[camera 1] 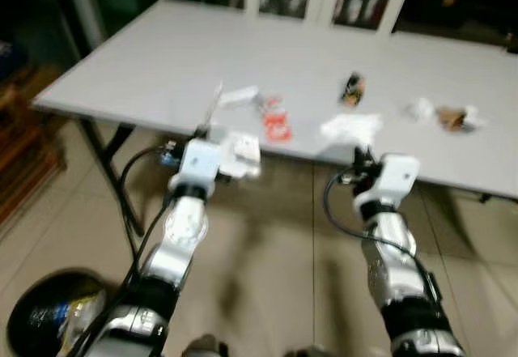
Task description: Picking trash to rubbish bin
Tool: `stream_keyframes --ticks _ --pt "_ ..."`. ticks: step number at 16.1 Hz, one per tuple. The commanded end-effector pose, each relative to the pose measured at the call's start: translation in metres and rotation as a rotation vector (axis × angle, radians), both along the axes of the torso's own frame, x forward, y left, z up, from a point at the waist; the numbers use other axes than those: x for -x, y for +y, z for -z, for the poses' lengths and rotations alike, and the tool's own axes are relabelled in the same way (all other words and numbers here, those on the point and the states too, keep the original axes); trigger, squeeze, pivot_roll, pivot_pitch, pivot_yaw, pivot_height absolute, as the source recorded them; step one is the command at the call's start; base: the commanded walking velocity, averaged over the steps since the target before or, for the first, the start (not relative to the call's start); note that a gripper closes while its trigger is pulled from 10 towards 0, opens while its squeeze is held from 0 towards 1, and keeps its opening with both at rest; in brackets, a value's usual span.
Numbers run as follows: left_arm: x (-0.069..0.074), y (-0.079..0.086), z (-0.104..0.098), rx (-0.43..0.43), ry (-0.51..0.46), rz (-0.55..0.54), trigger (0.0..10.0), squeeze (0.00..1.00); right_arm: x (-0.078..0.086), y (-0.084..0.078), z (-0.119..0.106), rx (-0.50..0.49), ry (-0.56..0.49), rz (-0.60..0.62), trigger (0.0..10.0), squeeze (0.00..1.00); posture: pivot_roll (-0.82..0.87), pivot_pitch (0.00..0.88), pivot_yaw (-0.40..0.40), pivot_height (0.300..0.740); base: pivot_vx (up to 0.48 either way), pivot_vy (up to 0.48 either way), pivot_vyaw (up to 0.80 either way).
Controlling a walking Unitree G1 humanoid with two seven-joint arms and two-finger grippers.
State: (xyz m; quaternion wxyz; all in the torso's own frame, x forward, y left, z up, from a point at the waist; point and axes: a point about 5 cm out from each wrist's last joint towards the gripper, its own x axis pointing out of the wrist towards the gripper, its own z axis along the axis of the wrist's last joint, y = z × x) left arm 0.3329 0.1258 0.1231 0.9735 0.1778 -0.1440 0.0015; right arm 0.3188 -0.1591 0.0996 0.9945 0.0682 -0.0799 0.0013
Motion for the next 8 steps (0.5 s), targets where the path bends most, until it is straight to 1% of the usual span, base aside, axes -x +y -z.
stream_keyframes --ticks 1,8 --pt "-0.0008 -0.0029 -0.0037 -0.002 -0.011 0.012 10.0 0.00 0.0002 -0.0023 -0.0008 0.005 0.002 0.006 10.0 0.00 -0.03 0.040 -0.056 0.740 -0.307 0.000 0.00" --pt "-0.0011 -0.0020 -0.0035 0.001 -0.004 0.006 10.0 0.00 0.0005 -0.0028 0.0001 0.004 0.011 0.006 10.0 0.00 -0.02 0.049 -0.061 0.740 -0.307 0.000 0.00"
